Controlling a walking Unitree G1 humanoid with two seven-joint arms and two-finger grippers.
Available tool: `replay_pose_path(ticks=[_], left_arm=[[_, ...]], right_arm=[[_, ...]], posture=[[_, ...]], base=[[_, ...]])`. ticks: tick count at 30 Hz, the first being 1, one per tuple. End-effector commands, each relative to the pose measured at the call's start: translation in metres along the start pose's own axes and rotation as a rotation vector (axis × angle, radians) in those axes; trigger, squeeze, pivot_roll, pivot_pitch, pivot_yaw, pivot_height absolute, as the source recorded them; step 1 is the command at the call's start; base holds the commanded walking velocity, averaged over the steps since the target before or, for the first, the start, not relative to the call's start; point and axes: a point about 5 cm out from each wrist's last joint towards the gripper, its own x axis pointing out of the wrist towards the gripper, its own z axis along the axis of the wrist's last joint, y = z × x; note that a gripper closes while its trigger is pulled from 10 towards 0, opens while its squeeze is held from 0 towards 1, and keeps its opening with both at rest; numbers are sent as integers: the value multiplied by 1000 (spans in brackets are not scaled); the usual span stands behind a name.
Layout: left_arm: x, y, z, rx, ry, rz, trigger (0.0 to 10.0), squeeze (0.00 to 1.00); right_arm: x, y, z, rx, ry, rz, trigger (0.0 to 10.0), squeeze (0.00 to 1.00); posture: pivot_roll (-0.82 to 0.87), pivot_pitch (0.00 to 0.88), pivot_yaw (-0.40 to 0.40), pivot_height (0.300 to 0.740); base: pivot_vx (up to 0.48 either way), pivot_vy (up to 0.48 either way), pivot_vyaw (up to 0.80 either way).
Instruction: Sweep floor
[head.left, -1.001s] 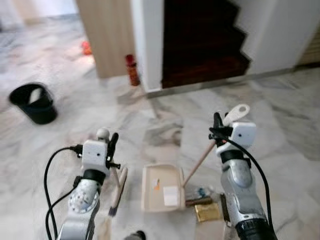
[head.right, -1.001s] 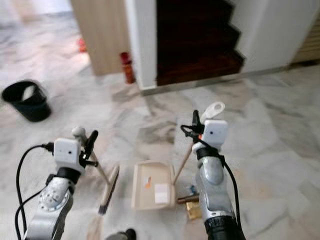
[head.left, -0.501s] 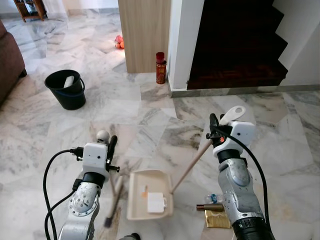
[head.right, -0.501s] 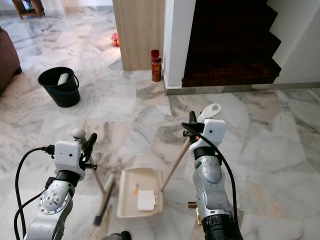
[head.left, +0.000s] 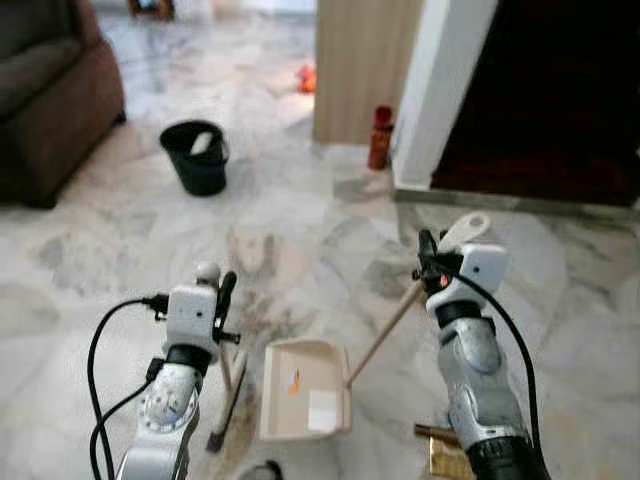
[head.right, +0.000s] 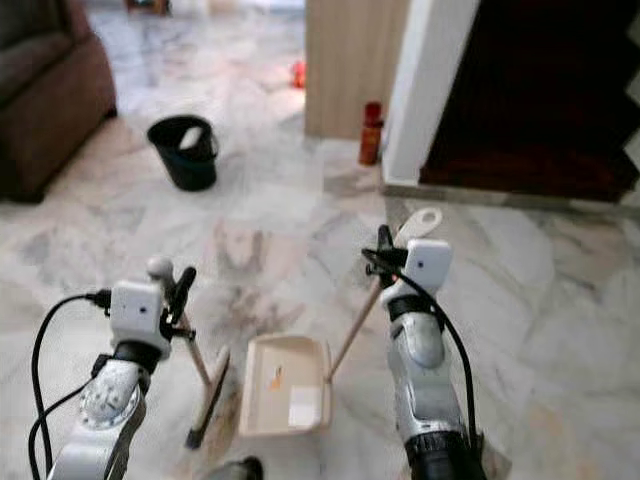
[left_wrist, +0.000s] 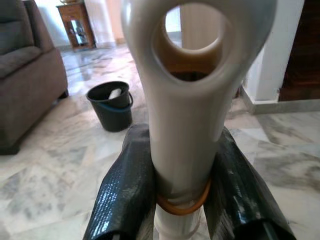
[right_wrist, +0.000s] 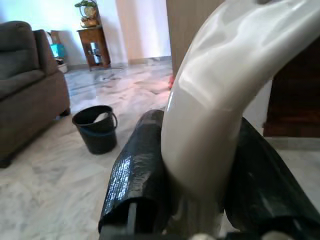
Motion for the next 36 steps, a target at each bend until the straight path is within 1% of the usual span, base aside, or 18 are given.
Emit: replay_pose_path(ticks=[1,5,8,15,16,19,29,34,36], left_arm=[[3,-1,13,5,-59,3,10000,0],[3,-2,13,7,-58,6,10000,0],[3,-1,13,8,-56,8,10000,0],[3,-1,12,9,-54,15,10000,0],[3,0,12,10,-54,16,10000,0],[3,0,12,12,-54,18,10000,0],[2,2,12,19,-50,26,10000,0],[2,2,12,20,-49,25,10000,0],[2,3,12,21,-49,25,10000,0]], right_arm=[[0,-6,5,24,-18,-17,10000,0],[1,-5,4,28,-13,-8,10000,0],[1,-5,5,29,-13,-4,10000,0],[0,-3,7,6,-22,16,10000,0],[0,-2,7,0,-24,26,10000,0],[0,0,7,20,-26,33,10000,0],[-1,2,5,46,-9,51,10000,0],[-2,2,4,26,-5,56,10000,0],[-2,3,5,28,-10,57,10000,0]], posture=[[148,117,-34,740],[148,120,-36,740],[148,120,-36,740],[147,126,-40,740],[147,126,-40,740],[146,128,-39,740],[150,137,-37,740],[154,139,-35,740],[153,140,-34,740]], base=[[0,0,0],[0,0,0],[271,0,0],[305,0,0],[319,0,800],[325,0,690],[328,0,0],[333,0,0],[330,0,538]])
